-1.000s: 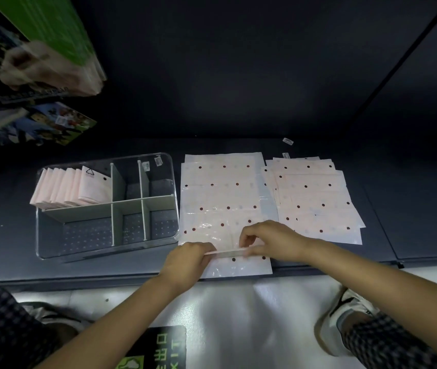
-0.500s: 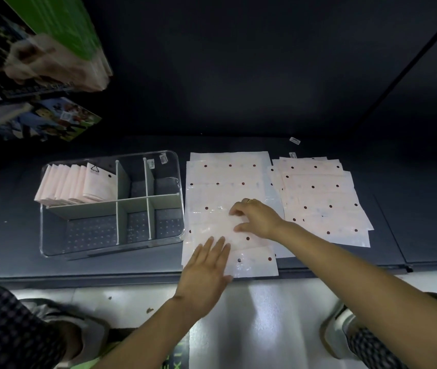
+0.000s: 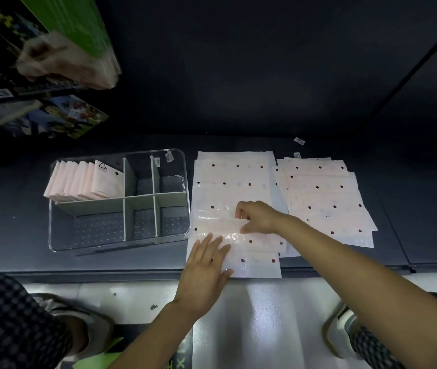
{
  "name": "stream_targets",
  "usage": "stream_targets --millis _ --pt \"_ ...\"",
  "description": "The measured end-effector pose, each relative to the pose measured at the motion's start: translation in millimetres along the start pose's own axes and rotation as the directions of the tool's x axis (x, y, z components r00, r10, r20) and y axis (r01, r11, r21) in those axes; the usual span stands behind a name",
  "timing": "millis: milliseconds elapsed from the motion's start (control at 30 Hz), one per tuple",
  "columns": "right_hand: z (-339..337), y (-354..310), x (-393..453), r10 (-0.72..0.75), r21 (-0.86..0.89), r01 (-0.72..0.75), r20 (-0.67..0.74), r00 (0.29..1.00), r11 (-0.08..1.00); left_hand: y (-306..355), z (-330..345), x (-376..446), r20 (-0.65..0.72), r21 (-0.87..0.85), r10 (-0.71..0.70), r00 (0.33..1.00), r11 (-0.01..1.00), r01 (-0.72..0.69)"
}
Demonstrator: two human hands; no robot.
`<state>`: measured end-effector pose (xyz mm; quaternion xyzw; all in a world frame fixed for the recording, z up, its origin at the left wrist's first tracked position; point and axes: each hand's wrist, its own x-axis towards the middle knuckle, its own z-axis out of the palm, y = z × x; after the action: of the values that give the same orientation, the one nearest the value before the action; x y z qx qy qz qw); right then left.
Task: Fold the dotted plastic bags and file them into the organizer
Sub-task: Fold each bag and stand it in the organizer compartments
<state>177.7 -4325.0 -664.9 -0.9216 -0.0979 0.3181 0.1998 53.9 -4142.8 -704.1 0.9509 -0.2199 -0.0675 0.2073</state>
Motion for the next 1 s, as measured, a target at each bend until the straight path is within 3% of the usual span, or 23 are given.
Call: stream_targets --millis 67,133,200,267,333,400,500,667,800,1000 --pt "-8.2 -1.8 -12.4 0.020 0.090 -0.019 -0.010 1.000 0.996 6.1 -10.0 -0.8 -0.195 -0.158 -0.026 0.980 0.987 -0.005" --pt "-16.8 -4.9 -30.0 0.050 0.293 -0.036 -0.042 0.998 0.955 15.1 -22.9 1.1 -0.289 -0.351 -0.174 0.941 0.934 0.065" --pt "-21.5 -7.9 -51.4 0.110 0.590 -0.036 -0.091 0.990 0.807 26.9 -36.3 7.0 -0.226 -0.607 -0.369 0.902 0.777 0.166" --pt "-20.3 -14.4 -74.2 0.143 0.799 0.017 -0.128 0.981 0.601 36.4 -50.5 15.7 -0.073 -0.813 -0.515 0.854 0.527 0.248" --pt "-15.1 -26.3 -92.7 0.141 0.904 0.064 -0.135 0.981 0.422 42.6 -65.8 21.1 0.095 -0.917 -0.539 0.837 0.280 0.285" --pt "-10.3 -41.3 -106.9 0.140 0.935 0.081 -0.137 0.981 0.347 45.9 -80.1 19.8 0.205 -0.954 -0.476 0.855 0.098 0.283" --pt "-6.4 -64.6 -124.0 0.130 0.930 0.117 -0.172 0.977 0.350 44.4 -100.8 9.3 0.233 -0.968 -0.450 0.862 -0.020 0.251" --pt "-1.2 -90.5 -144.5 0.147 0.880 0.195 -0.282 0.948 0.432 40.4 -131.1 -7.7 0.159 -0.975 -0.501 0.851 0.056 0.215" --pt "3.6 -101.3 -152.6 0.195 0.730 0.305 -0.513 0.836 0.612 40.6 -141.6 -18.3 -0.036 -0.953 -0.545 0.838 0.271 0.135" --pt "8.1 -105.6 -159.8 0.174 0.661 0.398 -0.625 0.761 0.636 40.5 -150.4 -21.3 -0.149 -0.911 -0.478 0.866 0.407 0.068"
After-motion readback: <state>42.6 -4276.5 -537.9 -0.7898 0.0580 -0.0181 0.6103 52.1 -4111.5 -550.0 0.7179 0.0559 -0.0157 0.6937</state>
